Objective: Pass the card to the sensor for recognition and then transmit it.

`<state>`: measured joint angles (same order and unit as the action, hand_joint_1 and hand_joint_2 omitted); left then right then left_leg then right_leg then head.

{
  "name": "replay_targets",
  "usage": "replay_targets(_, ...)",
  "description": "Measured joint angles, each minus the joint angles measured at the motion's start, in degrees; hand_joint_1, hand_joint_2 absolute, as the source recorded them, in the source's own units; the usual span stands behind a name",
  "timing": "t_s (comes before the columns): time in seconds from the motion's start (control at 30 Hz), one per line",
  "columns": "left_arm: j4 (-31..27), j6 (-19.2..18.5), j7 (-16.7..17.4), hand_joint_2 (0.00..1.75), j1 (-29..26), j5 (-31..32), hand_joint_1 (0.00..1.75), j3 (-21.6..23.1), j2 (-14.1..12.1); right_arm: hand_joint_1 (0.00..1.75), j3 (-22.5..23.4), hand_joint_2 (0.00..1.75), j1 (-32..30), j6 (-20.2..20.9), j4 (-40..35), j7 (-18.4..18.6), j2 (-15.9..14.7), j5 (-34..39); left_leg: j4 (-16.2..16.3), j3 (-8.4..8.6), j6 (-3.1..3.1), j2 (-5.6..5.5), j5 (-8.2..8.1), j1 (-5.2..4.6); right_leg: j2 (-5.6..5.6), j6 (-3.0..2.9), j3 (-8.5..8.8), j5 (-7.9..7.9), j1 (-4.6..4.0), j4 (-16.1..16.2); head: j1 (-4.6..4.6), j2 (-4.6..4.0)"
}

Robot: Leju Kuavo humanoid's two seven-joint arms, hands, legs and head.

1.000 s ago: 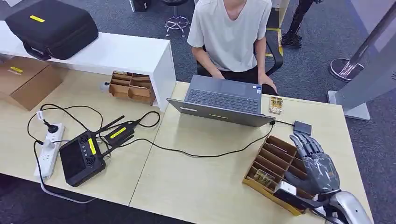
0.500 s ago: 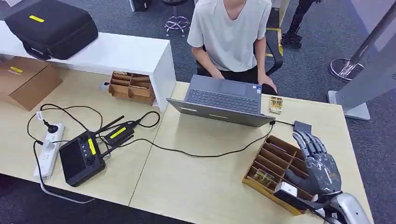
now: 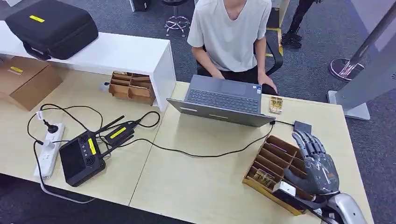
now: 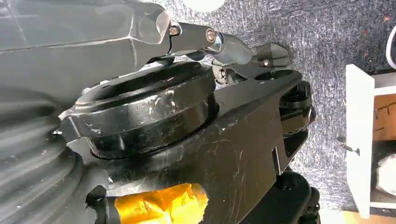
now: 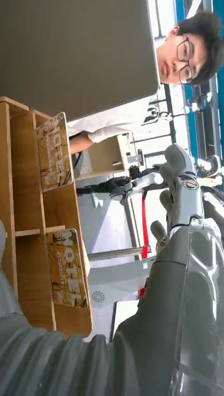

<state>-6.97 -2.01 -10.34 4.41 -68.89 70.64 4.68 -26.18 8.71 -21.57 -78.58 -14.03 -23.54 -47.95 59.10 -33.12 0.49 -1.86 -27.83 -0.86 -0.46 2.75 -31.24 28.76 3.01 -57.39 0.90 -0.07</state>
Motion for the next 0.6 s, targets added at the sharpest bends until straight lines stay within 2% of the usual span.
replay_targets(0.6, 0.0, 0.0, 0.48, 1.75, 0.12, 0.42, 0.0, 0.0, 0.09, 0.0, 0.0, 1.75, 1.31, -0.37, 2.23, 0.92, 1.16, -0.87, 0.0, 0.0, 0.0, 0.0, 0.0, 0.0, 0.0, 0.0, 0.01, 0.0, 0.0, 0.0, 0.02, 0.0)
